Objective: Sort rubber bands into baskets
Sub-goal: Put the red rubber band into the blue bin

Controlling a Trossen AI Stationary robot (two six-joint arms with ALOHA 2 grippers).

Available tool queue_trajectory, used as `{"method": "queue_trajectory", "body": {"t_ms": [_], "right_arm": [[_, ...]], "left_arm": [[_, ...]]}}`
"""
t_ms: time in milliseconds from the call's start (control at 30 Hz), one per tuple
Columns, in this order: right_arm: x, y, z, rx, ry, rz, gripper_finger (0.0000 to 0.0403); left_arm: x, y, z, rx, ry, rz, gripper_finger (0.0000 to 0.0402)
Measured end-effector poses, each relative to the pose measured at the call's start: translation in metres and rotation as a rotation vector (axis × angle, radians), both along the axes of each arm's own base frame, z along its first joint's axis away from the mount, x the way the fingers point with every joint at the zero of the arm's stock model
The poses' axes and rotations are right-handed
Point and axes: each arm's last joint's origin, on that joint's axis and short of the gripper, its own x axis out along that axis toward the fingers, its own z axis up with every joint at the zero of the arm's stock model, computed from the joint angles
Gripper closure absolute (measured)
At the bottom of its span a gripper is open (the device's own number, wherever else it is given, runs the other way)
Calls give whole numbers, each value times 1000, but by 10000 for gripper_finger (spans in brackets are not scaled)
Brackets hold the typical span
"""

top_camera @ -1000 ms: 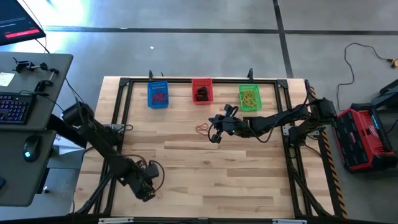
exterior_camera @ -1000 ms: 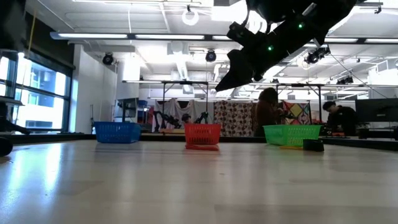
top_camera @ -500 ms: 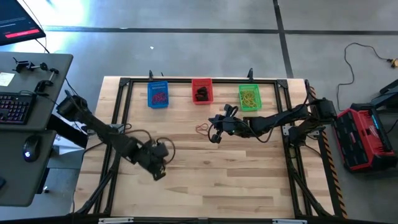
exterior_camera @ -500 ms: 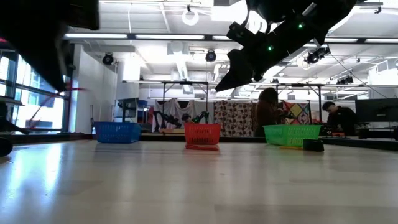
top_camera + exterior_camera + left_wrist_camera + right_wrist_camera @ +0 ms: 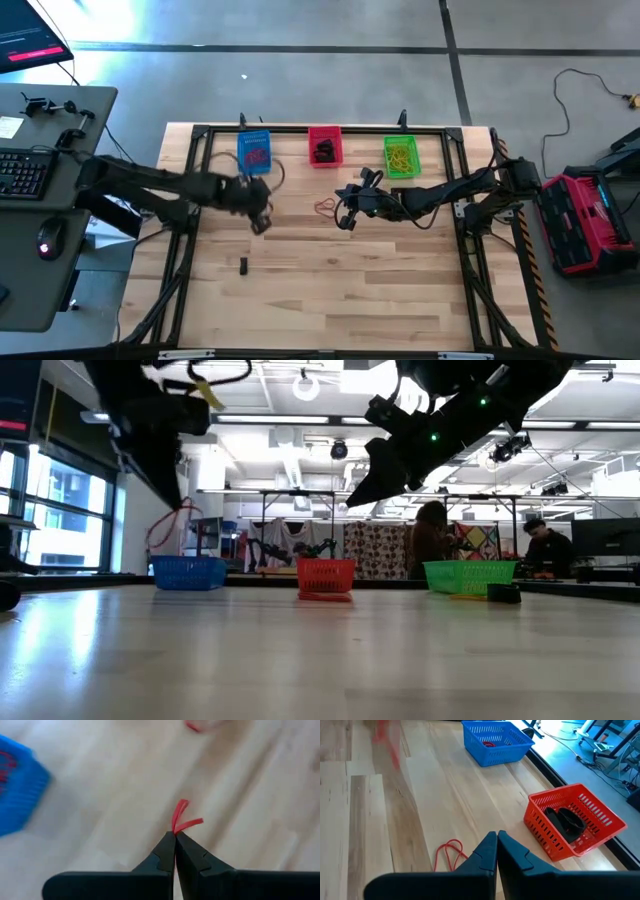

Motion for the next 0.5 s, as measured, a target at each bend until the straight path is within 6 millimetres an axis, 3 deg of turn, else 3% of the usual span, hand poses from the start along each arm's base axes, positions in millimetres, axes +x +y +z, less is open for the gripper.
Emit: {"method": "queue_trajectory", "body": {"t_ms": [300, 500], "right_arm": [[0, 0, 0, 5, -2, -1, 402], [0, 0, 0, 10, -2, 4, 402]], "left_arm": [[-10, 82, 3, 27, 18, 144, 401], [-27, 133, 6, 97, -13, 271, 401]]}}
